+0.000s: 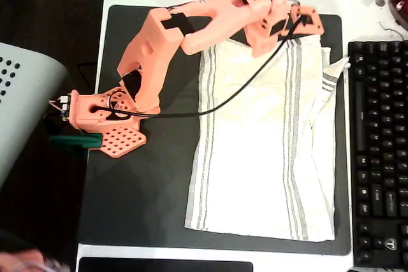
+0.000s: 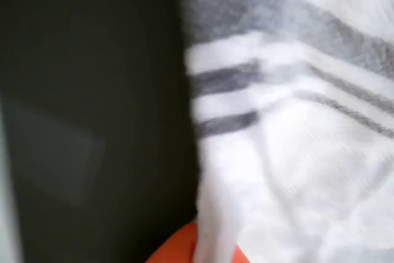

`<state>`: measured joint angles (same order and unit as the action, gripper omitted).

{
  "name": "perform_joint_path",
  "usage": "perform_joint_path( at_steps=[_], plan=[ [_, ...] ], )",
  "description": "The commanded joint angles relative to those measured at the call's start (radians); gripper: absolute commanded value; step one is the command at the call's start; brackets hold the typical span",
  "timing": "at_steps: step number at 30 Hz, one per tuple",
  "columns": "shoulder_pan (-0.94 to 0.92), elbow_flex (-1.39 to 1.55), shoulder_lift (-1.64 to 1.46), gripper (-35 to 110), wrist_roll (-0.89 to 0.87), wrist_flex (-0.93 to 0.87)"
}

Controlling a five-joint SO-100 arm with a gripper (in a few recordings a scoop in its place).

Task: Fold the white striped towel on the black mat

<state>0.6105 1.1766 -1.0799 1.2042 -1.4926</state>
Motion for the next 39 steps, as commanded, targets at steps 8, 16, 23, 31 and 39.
perform_joint_path(
  at_steps=[8,16,23,31,39],
  plan=[
    [0.232,-0.417,0.071,0,-0.028,-0.083],
    [0.153,-0.437,0.000,0,-0.052,-0.206],
    [-0.080,-0.322,-0.212,0,-0.026,-0.304],
    [-0.362,-0.044,-0.511,0,0.078,-0.302],
    [-0.761,0.181,-0.666,0,0.322,-0.235]
  ],
)
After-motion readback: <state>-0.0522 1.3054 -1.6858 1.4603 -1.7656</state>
